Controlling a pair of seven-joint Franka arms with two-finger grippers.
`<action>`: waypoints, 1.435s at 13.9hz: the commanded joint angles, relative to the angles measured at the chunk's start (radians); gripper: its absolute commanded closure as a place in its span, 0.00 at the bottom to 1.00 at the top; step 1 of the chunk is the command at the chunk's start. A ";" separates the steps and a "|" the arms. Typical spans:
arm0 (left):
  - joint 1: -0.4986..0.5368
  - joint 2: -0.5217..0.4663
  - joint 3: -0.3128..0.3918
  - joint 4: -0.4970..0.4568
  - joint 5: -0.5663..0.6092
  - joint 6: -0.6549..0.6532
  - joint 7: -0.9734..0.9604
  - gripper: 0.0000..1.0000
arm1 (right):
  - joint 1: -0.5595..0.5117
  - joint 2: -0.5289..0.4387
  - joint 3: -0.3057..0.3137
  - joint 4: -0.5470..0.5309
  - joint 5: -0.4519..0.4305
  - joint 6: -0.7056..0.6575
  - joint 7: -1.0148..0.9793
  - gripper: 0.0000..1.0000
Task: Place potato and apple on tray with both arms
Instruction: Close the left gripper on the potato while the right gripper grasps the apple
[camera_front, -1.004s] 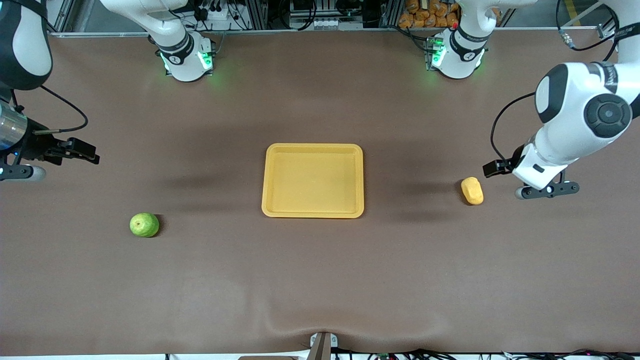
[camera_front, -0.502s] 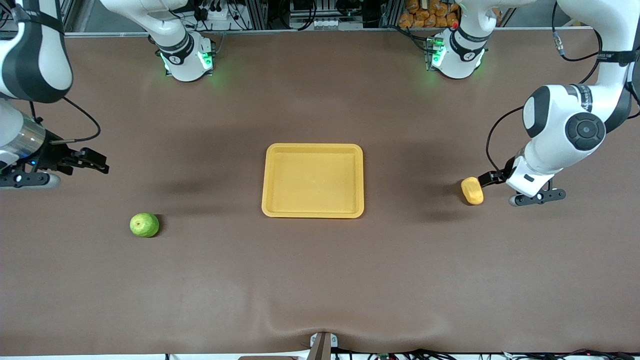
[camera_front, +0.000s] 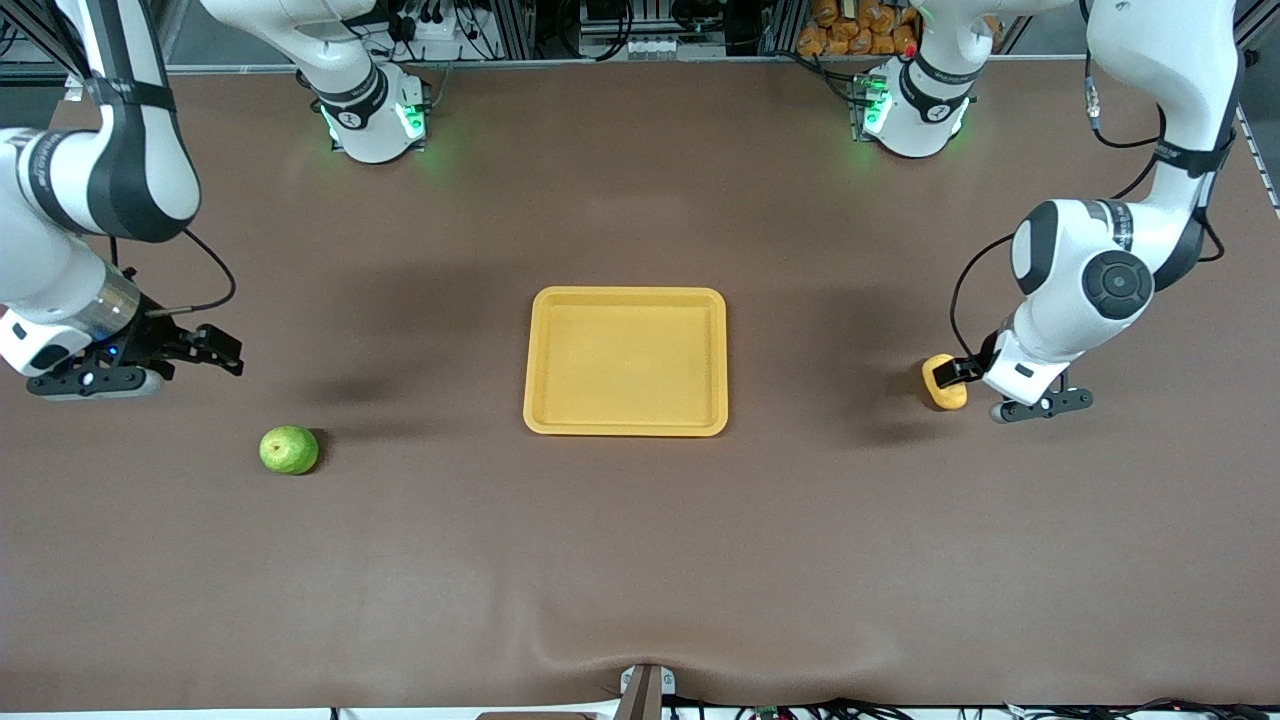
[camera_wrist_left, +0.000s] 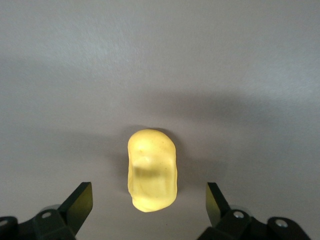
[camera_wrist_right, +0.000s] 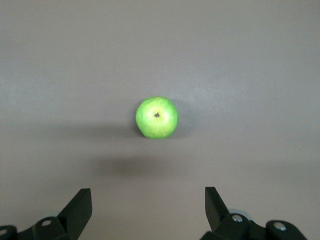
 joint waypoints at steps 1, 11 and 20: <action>0.002 0.018 -0.002 -0.013 0.021 0.038 -0.028 0.00 | 0.003 0.048 -0.006 0.003 0.036 0.064 -0.088 0.00; 0.003 0.089 -0.002 -0.005 0.020 0.061 -0.028 0.12 | -0.006 0.216 -0.006 0.059 0.271 0.169 -0.559 0.00; 0.000 0.106 -0.002 0.000 0.020 0.094 -0.014 0.61 | -0.048 0.355 -0.007 0.140 0.547 0.169 -1.218 0.00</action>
